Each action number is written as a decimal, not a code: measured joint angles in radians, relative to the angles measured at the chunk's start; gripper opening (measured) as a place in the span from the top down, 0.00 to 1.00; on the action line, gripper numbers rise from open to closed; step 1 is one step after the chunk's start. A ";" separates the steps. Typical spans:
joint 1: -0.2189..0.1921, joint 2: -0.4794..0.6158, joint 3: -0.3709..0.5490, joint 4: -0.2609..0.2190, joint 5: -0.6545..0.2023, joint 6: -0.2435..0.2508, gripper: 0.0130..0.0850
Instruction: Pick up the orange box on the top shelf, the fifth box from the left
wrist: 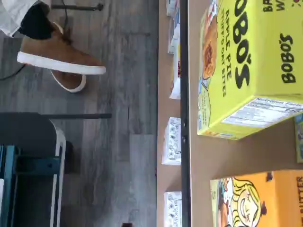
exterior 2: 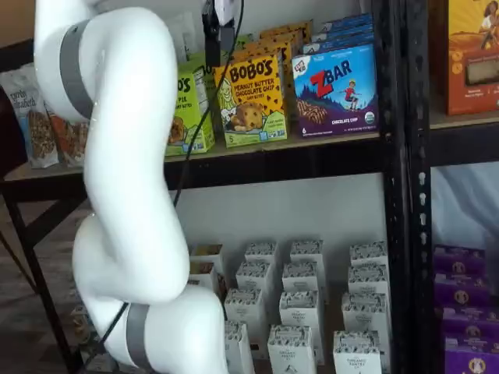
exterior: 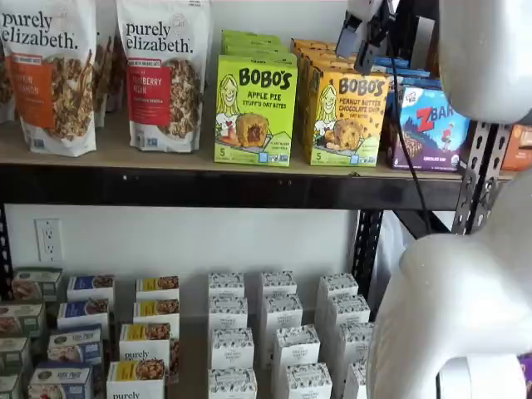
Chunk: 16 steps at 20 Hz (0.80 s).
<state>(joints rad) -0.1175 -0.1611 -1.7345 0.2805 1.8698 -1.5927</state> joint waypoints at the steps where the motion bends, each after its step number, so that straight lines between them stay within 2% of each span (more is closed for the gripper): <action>1: 0.003 -0.017 0.026 0.000 -0.035 0.001 0.00; 3: 0.015 -0.041 0.059 0.000 -0.089 0.009 0.00; 16: 0.056 -0.060 0.123 -0.030 -0.227 0.029 0.00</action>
<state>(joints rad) -0.0620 -0.2208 -1.6116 0.2507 1.6431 -1.5639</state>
